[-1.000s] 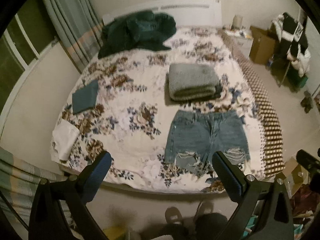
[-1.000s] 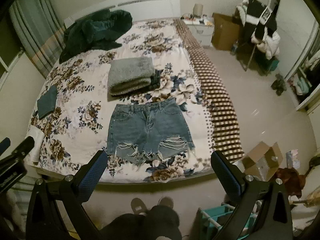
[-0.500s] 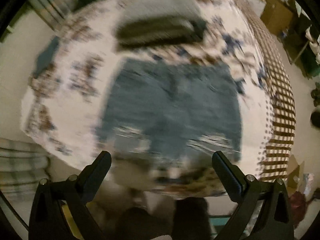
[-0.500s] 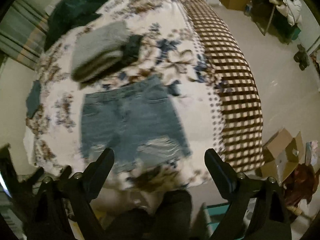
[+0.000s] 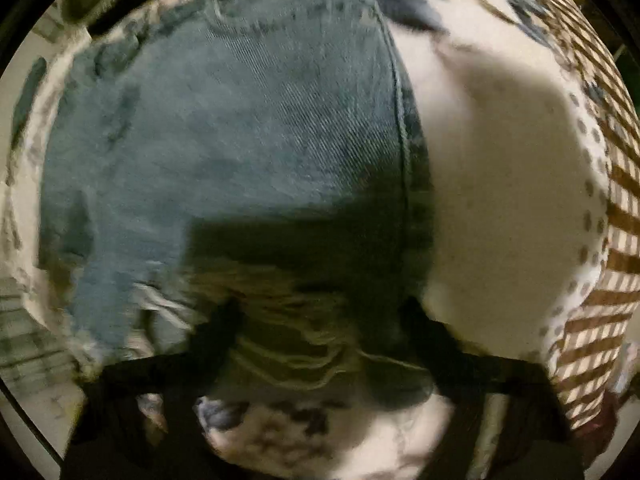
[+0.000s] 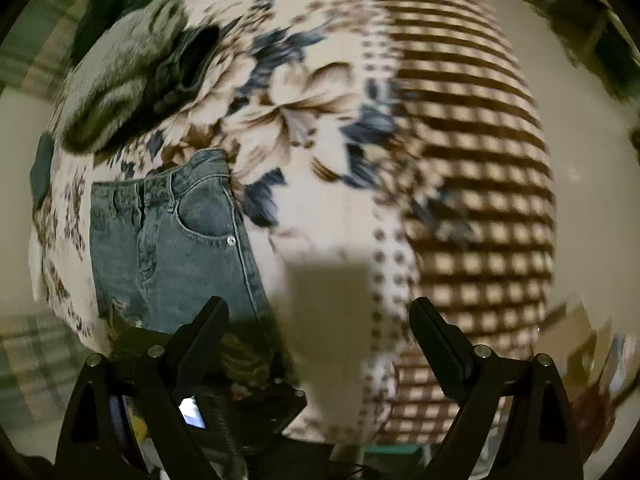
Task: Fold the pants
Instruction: 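Lower both grippers toward the waistband of the blue denim shorts, then grasp the shorts waistband with the right gripper while the left gripper grasps the other waistband corner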
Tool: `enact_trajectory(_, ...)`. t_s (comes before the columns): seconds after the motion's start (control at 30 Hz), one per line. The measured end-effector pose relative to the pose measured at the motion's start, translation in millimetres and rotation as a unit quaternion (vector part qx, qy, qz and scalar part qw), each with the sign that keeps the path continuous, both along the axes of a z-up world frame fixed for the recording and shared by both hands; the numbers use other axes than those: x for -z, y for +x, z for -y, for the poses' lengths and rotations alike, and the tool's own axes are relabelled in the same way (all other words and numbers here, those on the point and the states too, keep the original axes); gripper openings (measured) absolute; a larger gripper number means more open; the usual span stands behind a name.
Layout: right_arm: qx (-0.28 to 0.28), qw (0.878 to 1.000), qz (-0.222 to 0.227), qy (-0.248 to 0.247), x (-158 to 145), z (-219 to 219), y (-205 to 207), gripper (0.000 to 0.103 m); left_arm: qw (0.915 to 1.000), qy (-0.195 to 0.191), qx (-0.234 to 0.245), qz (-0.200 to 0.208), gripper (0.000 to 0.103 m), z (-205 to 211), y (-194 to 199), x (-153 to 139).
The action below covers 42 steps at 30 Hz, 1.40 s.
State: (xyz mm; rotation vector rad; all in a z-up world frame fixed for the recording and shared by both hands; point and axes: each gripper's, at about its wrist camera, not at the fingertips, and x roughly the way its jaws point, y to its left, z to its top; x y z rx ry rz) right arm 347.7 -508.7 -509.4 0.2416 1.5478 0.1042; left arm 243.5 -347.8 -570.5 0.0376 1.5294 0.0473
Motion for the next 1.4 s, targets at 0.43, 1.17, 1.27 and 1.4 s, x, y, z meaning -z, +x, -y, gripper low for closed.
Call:
enact_trajectory(0.43,-0.024,0.988,-0.051,0.146,121.8,-90.3,110.4,0.072,0.9935,-0.093,-0.029,0.059,0.001,-61.0,-7.0,-39.0)
enact_trajectory(1.17,-0.097,0.994,0.001,0.06,-36.8,-288.5,118.4,0.013,0.9452,-0.16,-0.219,0.181,0.001,-319.1,-46.4,-163.2)
enact_trajectory(1.27,-0.127,0.99,0.004,0.053,-42.1,-352.6,126.7,0.013,0.9369,-0.145,-0.255,0.19,0.001,-363.4,-48.9,-161.2)
enact_trajectory(1.4,-0.159,0.986,-0.005,0.04,-29.4,-437.0,139.3,0.013,0.928,-0.124,-0.299,0.185,0.001,-418.4,-49.9,-139.3)
